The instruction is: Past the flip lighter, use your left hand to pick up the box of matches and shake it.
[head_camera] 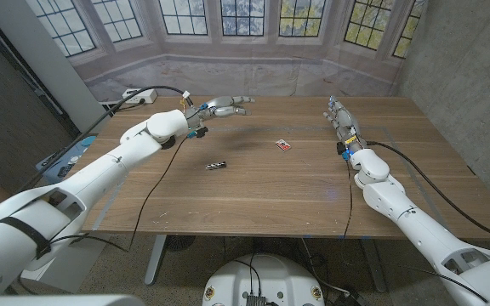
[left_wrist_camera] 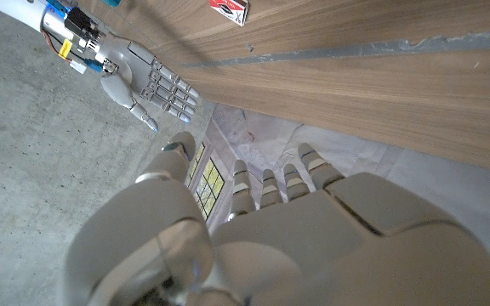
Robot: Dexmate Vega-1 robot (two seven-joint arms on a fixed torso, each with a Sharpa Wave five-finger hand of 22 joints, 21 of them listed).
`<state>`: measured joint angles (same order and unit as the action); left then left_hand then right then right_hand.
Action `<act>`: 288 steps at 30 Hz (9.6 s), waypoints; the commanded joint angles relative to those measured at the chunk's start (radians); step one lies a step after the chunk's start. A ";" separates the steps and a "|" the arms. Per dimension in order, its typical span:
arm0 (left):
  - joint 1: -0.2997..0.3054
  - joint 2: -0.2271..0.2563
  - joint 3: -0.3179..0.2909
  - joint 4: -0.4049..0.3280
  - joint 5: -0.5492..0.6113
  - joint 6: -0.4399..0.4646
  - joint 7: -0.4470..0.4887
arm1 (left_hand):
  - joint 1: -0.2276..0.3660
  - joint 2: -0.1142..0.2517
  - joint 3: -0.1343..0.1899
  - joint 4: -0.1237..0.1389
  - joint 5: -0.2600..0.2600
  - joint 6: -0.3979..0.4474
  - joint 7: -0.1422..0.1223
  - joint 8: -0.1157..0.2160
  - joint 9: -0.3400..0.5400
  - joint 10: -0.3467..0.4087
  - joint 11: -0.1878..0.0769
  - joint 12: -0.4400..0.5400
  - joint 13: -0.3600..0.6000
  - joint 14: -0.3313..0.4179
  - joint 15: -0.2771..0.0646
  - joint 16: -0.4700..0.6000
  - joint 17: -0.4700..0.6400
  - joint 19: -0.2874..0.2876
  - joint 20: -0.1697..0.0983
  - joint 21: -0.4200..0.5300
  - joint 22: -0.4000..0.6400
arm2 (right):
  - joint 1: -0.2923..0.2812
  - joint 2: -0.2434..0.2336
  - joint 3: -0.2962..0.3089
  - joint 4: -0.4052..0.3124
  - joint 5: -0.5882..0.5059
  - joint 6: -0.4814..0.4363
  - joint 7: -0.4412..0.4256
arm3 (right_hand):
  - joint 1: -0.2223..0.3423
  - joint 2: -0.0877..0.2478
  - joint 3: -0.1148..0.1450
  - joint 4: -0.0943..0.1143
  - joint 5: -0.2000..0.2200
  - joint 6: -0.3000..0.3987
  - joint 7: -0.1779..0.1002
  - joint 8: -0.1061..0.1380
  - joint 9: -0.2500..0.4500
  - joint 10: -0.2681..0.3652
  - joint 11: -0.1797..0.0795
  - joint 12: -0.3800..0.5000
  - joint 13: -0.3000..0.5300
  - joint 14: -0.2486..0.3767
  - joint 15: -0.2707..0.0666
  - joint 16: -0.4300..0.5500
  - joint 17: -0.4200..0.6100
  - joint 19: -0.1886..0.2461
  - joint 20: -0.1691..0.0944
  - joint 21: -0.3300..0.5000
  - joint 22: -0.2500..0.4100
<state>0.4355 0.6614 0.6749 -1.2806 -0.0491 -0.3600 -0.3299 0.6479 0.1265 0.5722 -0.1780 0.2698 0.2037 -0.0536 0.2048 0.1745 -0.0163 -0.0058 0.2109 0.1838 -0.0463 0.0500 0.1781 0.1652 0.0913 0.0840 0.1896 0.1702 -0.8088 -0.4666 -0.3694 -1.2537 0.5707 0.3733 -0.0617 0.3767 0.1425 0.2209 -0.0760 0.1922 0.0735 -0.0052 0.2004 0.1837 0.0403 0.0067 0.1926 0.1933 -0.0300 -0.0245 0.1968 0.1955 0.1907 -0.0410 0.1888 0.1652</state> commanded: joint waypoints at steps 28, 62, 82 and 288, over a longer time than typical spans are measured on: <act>-0.289 -0.024 0.153 0.092 0.470 -0.189 -0.078 | 0.053 -0.114 -0.041 -0.008 -0.067 0.029 -0.010 0.005 0.009 -0.024 -0.026 -0.007 0.007 -0.008 -0.012 0.000 0.006 0.027 -0.016 0.006 0.004 | -0.051 -0.013 0.014 -0.056 -0.006 -0.001 -0.050 | -0.002 -0.013 -0.008 -0.007 -0.006 0.018 0.014 0.008 0.005 0.005 0.024 0.009 0.004 0.003 0.014 0.008 0.004 0.023 -0.030 0.009 0.004; -0.452 -0.143 0.336 0.109 0.821 -0.174 -0.056 | 0.095 -0.198 -0.078 0.006 -0.070 -0.008 -0.032 -0.014 0.012 -0.091 -0.035 -0.018 0.010 -0.028 -0.007 0.002 0.011 0.020 -0.005 0.005 0.007 | -0.080 -0.038 0.038 -0.063 0.027 0.007 -0.017 | -0.010 -0.010 -0.010 -0.008 -0.006 0.014 0.016 0.001 0.006 -0.011 0.033 0.004 0.005 -0.012 0.025 0.004 0.007 0.009 -0.026 0.002 0.004; -0.498 -0.211 0.439 0.169 0.948 -0.151 0.033 | 0.105 -0.195 -0.083 0.014 -0.071 -0.038 -0.020 -0.020 0.013 -0.117 -0.030 -0.018 0.013 -0.044 -0.004 0.000 0.013 0.015 -0.009 0.004 0.008 | -0.086 -0.039 0.051 -0.056 0.046 0.010 -0.013 | -0.012 -0.009 -0.011 -0.009 -0.005 0.016 0.018 0.000 0.006 -0.009 0.036 0.006 0.005 -0.010 0.026 0.006 0.008 0.009 -0.025 0.002 0.004; -0.580 -0.528 0.927 0.807 0.954 -0.163 0.838 | 0.260 -0.173 -0.139 0.022 -0.092 0.472 0.017 0.230 0.137 0.158 -0.066 0.031 0.022 0.180 -0.073 0.019 0.013 0.160 -0.041 0.025 0.012 | -0.103 0.015 0.087 0.075 0.117 0.086 0.017 | -0.013 0.000 -0.003 -0.031 -0.006 0.045 0.029 -0.002 0.007 0.004 0.035 0.011 0.007 0.002 0.025 0.013 0.011 0.021 -0.028 0.003 0.005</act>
<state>-0.1332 0.1001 1.6210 -0.4135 0.9124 -0.5180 0.5203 0.8926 -0.0472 0.4395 -0.1555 0.1809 0.6820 -0.0397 0.4348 0.3085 0.1413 -0.0697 0.2456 0.2026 0.1271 -0.0232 0.1936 0.1743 0.2413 0.0446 0.2129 0.1790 -0.9090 -0.4489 -0.2838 -1.1737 0.6859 0.4573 -0.0475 0.3682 0.1429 0.2167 -0.1019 0.1885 0.1107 0.0214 0.2004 0.1881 0.0349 0.0406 0.1998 0.1978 -0.0297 0.0000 0.2043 0.2021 0.2028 -0.0393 0.1925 0.1651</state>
